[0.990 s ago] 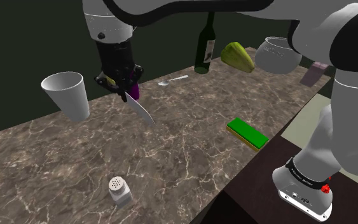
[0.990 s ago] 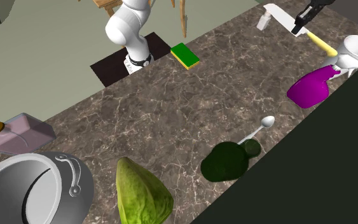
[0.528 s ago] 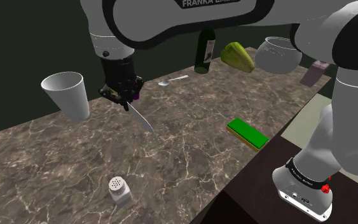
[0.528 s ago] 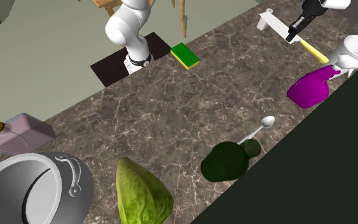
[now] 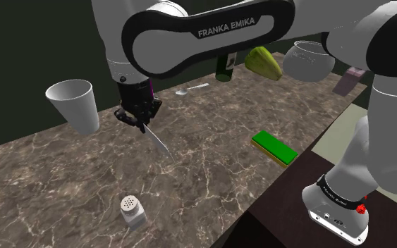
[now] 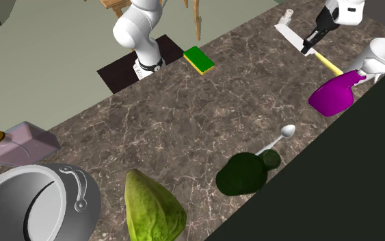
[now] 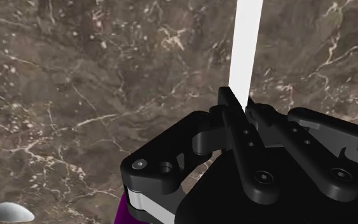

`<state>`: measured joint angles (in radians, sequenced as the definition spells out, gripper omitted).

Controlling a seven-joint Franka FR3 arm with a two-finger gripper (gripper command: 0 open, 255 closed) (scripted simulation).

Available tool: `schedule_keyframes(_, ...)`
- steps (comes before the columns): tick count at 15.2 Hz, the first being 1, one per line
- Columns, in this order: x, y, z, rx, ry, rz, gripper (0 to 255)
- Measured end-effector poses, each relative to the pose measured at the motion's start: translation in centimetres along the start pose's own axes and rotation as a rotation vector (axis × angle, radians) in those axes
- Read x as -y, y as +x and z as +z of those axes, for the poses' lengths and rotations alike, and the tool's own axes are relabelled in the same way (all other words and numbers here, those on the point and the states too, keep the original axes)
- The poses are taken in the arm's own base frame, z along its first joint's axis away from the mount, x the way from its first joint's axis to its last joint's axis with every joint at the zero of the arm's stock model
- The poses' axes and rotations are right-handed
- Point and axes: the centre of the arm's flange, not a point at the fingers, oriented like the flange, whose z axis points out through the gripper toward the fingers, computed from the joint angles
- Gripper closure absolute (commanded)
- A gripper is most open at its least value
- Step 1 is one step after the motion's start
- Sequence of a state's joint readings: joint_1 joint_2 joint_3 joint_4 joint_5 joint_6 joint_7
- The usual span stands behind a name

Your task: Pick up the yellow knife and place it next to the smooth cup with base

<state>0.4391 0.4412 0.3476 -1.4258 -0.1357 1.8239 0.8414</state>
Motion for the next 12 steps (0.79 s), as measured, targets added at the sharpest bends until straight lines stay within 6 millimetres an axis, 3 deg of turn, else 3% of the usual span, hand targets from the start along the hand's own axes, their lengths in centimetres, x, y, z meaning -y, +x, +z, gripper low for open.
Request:
schedule_keyframes(8,0.1,0.1,4.3,0.0,0.0,0.0,255)
schedule_keyframes(12,0.1,0.0,5.0,0.0,0.0,0.0,255)
